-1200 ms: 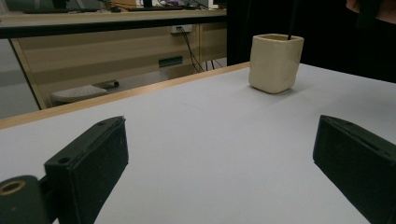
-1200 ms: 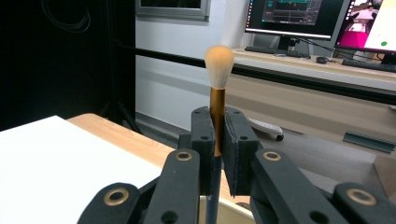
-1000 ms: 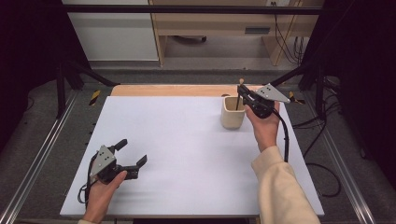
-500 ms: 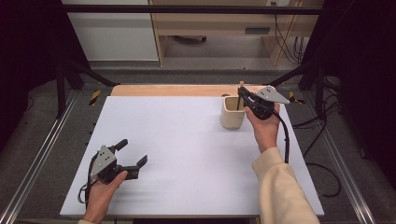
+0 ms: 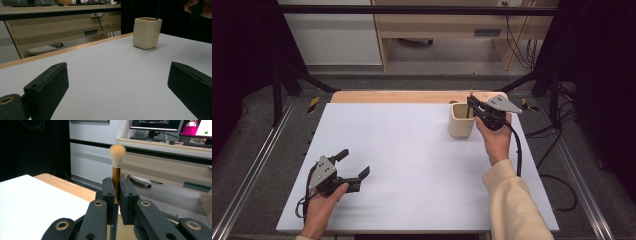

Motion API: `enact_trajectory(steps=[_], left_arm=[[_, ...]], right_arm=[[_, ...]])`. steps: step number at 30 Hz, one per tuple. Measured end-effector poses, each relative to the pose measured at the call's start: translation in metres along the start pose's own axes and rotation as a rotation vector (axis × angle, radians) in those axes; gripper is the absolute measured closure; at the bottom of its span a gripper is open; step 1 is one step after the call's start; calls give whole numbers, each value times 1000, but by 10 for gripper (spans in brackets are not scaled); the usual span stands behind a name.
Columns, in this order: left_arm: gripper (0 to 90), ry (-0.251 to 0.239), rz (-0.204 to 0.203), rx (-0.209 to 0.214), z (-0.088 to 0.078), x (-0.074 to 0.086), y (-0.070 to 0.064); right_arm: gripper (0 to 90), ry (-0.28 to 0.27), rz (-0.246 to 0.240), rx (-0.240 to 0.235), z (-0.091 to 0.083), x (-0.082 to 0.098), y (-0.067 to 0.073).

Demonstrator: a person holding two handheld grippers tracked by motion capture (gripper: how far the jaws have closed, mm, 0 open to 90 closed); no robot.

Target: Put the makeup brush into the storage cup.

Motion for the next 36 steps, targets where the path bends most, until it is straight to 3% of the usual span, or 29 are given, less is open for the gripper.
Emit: enact_trajectory(steps=[6, 8, 11, 15, 23, 29, 36], left_arm=[[28, 0, 0, 1, 0, 0, 0], [28, 0, 0, 1, 0, 0, 0], [28, 1, -1, 1, 0, 0, 0], [28, 4, 2, 3, 0, 0, -1], [28, 4, 3, 3, 0, 0, -1], [28, 4, 5, 6, 0, 0, -1], [27, 5, 5, 6, 1, 0, -1]], right_arm=[[829, 5, 7, -5, 0, 3, 0], [728, 19, 34, -14, 0, 4, 0], [503, 52, 38, 2, 0, 4, 2], [376, 70, 38, 12, -3, 3, 3], [242, 80, 61, 35, -7, 4, -1], [173, 90, 91, 45, -9, 6, -2], [117, 105, 94, 50, -12, 7, -3]])
Point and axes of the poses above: each handheld gripper's, and its own axes: z roughly forward along the jaws, x roughly out of its underside, y roughly to its left, the point moved 2 cm from there along z, roughly forward along the jaws, and after that the axes turned 9 degrees about x, right-handed, at the moved point
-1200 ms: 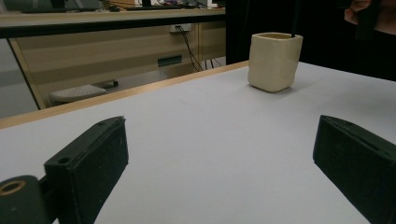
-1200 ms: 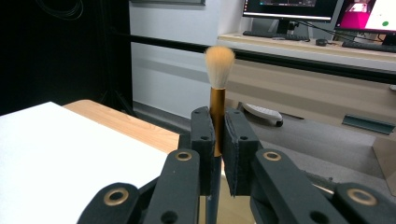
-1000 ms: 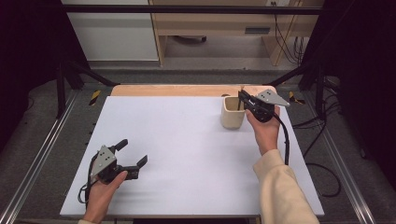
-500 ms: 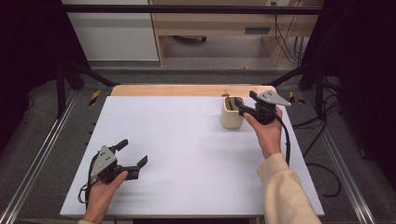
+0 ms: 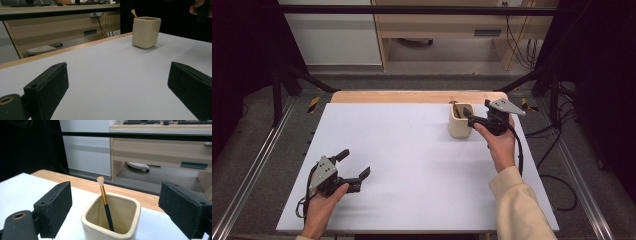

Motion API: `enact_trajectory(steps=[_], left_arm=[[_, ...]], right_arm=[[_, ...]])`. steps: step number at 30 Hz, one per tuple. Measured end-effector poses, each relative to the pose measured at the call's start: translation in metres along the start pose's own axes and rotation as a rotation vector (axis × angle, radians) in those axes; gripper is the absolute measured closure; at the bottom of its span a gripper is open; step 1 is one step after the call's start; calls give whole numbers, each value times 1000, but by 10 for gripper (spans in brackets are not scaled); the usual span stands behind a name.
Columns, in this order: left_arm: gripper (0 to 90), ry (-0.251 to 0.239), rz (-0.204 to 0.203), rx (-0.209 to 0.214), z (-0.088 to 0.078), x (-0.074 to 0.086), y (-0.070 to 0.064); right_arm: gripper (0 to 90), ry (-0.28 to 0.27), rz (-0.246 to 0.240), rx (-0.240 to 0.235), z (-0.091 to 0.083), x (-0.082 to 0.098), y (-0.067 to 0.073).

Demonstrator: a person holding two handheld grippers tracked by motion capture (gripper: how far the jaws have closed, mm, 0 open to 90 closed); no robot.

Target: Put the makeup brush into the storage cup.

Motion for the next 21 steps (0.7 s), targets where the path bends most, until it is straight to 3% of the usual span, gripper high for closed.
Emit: enact_trajectory(steps=[21], left_arm=[[26, 0, 1, 3, 0, 0, -1]], right_arm=[[51, 2, 12, -9, -13, -7, 2]])
Point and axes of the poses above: each handheld gripper's, and its own axes: z roughly forward along the jaws, x roughly out of its underside, y roughly to its left, the point moved 2 cm from there along z, roughly forward along the jaws, and after that the axes turned 9 degrees about x, right-handed, at the moved point
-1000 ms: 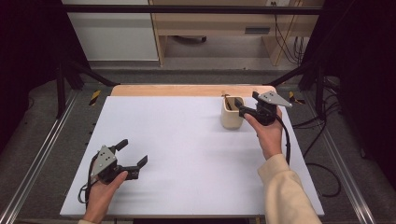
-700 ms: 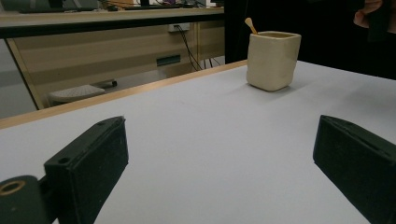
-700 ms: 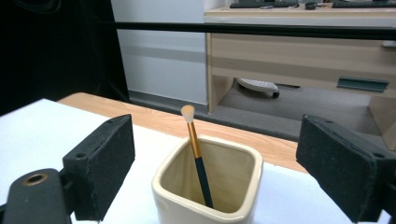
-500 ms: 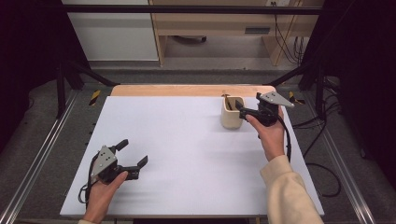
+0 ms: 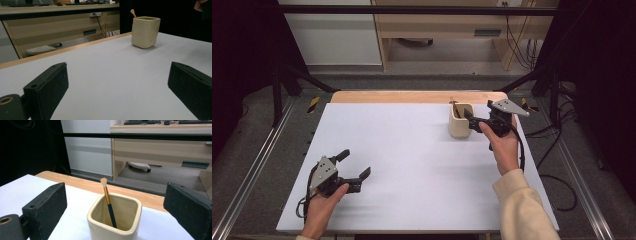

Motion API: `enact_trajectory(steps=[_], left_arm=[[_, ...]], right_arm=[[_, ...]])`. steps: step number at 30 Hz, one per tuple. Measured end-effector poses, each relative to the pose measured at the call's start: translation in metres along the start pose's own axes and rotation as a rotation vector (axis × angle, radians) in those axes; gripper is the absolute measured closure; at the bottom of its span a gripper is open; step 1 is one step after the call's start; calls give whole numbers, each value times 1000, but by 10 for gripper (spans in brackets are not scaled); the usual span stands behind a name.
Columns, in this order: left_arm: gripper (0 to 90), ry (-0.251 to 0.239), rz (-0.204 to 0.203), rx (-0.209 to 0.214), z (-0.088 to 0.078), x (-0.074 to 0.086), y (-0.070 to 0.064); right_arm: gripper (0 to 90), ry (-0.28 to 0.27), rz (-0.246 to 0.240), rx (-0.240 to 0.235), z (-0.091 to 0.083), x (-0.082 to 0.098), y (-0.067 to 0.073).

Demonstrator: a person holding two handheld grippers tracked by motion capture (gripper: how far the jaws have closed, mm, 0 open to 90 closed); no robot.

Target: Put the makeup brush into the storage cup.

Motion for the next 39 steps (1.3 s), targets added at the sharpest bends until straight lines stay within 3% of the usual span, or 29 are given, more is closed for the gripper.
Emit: enact_trajectory(steps=[39], left_arm=[[21, 2, 6, 6, -1, 0, 0]], right_arm=[[60, -28, 17, -38, -45, 0, -10]])
Point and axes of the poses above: each handheld gripper's, and its own axes: z roughly forward along the jaws, x roughly out of its underside, y roughly to its left, the point moved 2 cm from there along z, roughly forward along the jaws, and after that the axes turned 9 degrees about x, right-handed, at the moved point
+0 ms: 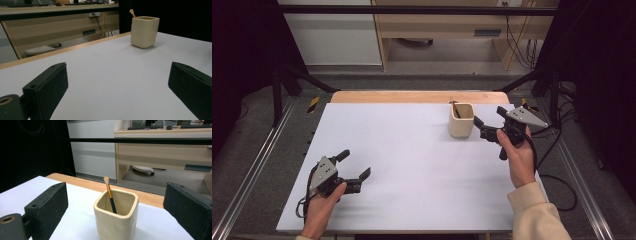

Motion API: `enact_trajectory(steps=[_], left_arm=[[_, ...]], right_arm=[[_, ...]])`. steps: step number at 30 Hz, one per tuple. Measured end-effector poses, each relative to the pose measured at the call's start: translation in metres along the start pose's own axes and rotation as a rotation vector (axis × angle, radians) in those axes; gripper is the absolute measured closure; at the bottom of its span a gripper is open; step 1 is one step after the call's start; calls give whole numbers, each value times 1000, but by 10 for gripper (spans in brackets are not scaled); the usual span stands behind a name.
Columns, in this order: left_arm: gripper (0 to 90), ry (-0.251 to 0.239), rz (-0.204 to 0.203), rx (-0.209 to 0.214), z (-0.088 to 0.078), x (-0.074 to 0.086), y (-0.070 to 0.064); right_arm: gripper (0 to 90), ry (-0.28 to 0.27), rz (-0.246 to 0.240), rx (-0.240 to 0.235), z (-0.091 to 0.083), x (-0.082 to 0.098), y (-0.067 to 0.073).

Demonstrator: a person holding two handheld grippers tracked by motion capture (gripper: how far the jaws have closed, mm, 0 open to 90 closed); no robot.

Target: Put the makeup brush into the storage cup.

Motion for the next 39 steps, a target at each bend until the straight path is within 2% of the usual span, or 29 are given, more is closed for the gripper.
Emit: enact_trajectory(steps=[15, 26, 39], left_arm=[[20, -1, 0, 4, 0, 0, 0], [19, -4, 0, 2, -1, 0, 1], [18, -4, 4, 8, -2, 0, 1]], right_arm=[[68, 0, -8, -1, -18, 11, -3], [68, -4, -41, 2, -26, 21, -4], [68, 10, -31, -17, -40, 41, -1]])
Point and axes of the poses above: each handheld gripper's, and its own axes: z roughly forward along the jaws, x roughly out of its underside, y roughly to its left, the point moved 2 cm from there along z, roughly forward along the jaws, and after that the axes turned 9 degrees about x, right-handed, at the moved point
